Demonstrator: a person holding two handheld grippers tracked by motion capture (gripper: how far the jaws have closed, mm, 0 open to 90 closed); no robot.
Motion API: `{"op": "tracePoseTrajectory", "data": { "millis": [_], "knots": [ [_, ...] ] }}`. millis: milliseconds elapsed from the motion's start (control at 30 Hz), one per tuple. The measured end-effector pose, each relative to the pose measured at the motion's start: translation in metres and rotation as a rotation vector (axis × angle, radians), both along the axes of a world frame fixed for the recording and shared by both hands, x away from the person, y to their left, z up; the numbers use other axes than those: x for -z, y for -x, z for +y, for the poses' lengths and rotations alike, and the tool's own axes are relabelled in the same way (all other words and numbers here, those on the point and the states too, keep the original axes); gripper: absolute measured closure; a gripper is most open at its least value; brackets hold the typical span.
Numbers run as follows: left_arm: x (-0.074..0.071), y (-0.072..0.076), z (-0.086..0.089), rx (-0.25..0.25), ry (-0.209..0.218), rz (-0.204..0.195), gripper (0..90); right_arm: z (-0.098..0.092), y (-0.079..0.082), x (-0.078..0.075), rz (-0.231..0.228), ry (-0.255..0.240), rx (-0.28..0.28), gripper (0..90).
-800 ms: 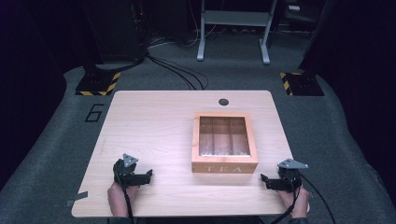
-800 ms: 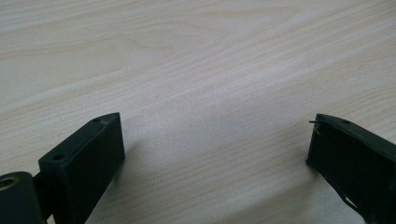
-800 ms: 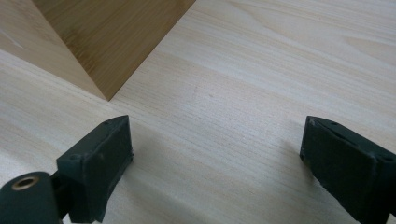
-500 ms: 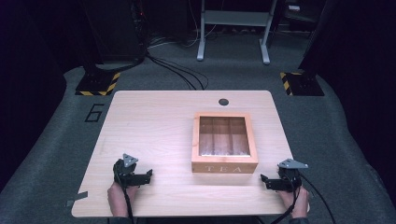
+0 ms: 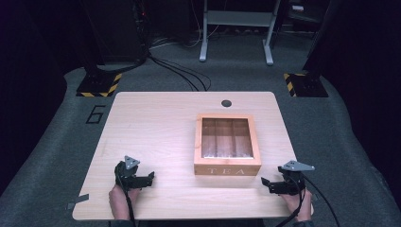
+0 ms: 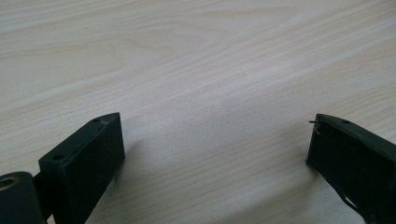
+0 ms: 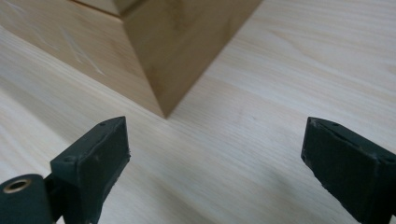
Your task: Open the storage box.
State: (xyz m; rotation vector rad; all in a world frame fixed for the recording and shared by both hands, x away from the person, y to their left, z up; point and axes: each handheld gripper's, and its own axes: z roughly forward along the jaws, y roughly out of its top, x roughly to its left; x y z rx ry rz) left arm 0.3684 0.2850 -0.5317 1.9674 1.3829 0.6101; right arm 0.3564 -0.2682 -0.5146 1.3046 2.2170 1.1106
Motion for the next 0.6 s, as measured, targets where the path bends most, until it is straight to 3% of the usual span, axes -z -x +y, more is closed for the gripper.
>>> {"op": "tracePoseTrajectory", "data": {
  "millis": [300,367,500,567,600],
  "knots": [
    [0.0,0.0,0.0,0.001,0.0,0.001,3.6,0.012,0.001,-0.015,-0.033,-0.053,-0.059,7.2],
    [0.0,0.0,0.0,0.001,-0.001,0.001,3.7,0.013,-0.001,-0.018,-0.036,-0.044,-0.073,8.0],
    [0.0,0.0,0.0,0.001,-0.001,0.001,3.7,0.018,-0.002,-0.024,-0.072,-0.05,-0.085,17.3],
    [0.0,0.0,0.0,0.001,-0.001,0.002,3.7,0.021,-0.002,-0.027,-0.08,-0.058,-0.107,29.2],
    [0.0,0.0,0.0,0.001,-0.001,0.001,3.7,0.021,-0.002,-0.027,-0.08,-0.058,-0.107,29.2]
  ]
}}
